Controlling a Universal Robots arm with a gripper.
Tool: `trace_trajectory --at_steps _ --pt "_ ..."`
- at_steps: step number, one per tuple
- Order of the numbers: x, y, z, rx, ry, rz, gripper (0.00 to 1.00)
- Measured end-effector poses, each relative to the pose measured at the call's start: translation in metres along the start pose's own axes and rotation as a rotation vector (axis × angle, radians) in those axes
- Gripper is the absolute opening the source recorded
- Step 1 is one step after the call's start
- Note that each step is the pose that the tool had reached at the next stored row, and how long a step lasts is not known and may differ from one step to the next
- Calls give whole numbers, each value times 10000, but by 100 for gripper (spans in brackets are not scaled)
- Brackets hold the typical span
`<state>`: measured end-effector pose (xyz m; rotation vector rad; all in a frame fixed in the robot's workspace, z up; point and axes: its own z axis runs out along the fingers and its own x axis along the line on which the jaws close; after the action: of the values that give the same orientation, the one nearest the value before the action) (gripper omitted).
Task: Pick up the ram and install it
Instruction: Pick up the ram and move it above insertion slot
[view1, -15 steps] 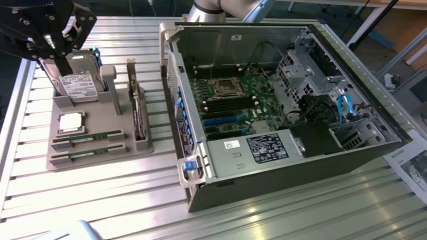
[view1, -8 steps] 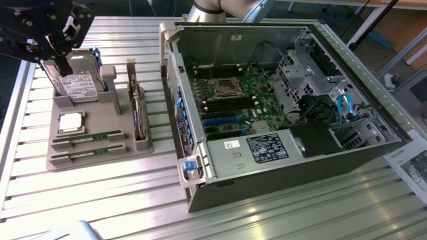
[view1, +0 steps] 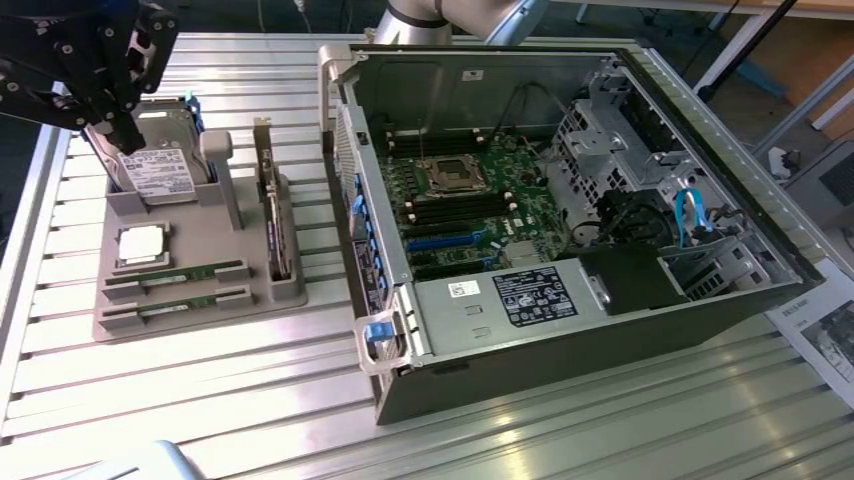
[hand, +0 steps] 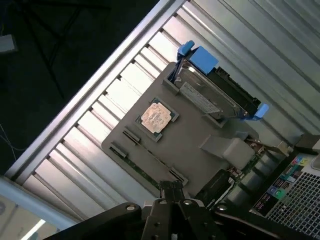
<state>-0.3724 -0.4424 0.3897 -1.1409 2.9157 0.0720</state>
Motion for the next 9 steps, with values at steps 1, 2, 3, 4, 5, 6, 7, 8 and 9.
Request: trace_trajectory --at_steps 1,2,3,4,5,6,7,8,9 --pt "0 0 2 -10 14 -375 10" --pt "0 0 3 -15 23 -572 10" --pt "0 0 4 -21 32 -817 10" --pt "0 0 6 -29 43 -1116 10" --pt "0 0 7 -34 51 -1306 10" --pt "0 0 8 -38 58 -1481 10" --pt "0 0 9 -44 65 -1671 10" --pt "0 0 10 -48 73 -1857 10" --pt "0 0 11 -54 83 -2085 10"
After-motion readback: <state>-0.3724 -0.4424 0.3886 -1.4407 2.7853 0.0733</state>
